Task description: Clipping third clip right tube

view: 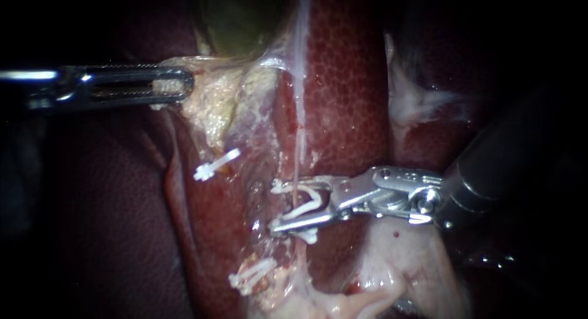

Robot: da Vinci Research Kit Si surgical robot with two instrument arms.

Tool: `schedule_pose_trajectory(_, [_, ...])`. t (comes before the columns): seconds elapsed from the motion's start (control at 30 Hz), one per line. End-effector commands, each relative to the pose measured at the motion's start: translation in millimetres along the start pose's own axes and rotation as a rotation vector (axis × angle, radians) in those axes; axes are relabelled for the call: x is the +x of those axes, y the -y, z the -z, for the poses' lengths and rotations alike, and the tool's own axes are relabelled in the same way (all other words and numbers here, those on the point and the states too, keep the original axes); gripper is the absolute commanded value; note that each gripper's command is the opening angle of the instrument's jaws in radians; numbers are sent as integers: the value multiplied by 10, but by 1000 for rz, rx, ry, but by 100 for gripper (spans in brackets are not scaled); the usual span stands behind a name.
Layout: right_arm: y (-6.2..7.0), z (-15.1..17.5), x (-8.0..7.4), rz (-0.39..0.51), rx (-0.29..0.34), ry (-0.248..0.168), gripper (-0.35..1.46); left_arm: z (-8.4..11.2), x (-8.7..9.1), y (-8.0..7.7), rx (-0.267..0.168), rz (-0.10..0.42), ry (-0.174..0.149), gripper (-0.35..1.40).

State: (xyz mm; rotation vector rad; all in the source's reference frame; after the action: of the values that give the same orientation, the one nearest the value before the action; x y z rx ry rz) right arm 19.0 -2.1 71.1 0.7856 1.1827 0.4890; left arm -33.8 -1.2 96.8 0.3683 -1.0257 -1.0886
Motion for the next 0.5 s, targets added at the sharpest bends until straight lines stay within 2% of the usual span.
schedule_pose_trajectory(0.03, [0,-1,0,-1,0,0,53,0,0,0,-1,0,0,-32])
schedule_pose_trajectory(0.3, [-1,2,1,-7,0,0,46,-1,1,0,-2,0,0,-32])
schedule_pose_trajectory(0.5, [-4,10,0,-44,-7,-3,33,0,1,0,-2,0,0,-32])
